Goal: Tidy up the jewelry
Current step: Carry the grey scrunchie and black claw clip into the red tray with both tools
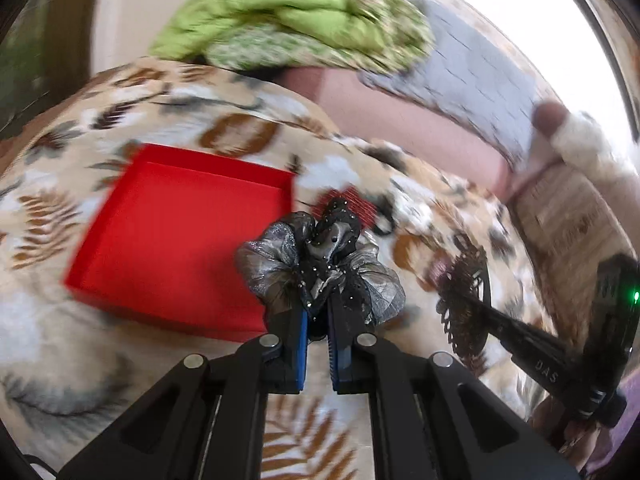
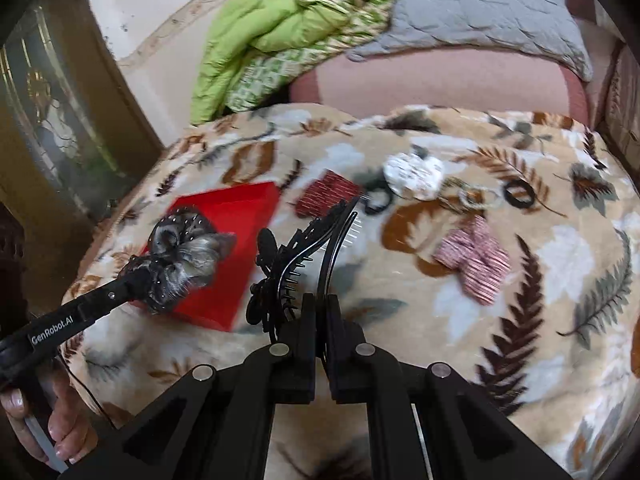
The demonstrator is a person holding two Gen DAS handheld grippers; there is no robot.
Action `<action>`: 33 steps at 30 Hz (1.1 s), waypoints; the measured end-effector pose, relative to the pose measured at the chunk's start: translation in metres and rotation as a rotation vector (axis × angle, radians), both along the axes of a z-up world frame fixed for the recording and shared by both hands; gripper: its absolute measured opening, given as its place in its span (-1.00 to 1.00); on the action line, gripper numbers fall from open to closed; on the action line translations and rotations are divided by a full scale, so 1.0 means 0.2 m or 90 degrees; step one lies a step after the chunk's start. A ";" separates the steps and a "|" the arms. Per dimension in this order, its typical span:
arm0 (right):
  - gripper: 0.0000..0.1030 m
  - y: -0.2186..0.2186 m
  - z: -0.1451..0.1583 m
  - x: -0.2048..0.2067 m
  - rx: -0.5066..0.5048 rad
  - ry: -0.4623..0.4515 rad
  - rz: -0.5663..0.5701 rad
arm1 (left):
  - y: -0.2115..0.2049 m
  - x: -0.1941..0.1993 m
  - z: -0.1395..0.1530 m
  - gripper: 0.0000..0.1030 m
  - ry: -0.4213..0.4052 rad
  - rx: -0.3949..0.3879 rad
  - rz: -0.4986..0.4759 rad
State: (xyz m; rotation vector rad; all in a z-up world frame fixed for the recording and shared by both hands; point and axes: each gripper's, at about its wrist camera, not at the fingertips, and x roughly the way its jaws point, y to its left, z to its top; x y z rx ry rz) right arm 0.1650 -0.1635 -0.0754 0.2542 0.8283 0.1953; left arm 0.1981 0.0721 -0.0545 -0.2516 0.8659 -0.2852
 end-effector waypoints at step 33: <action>-0.88 0.66 -0.42 1.00 -0.006 0.097 0.106 | 0.32 0.92 -0.49 -0.84 0.103 0.080 0.047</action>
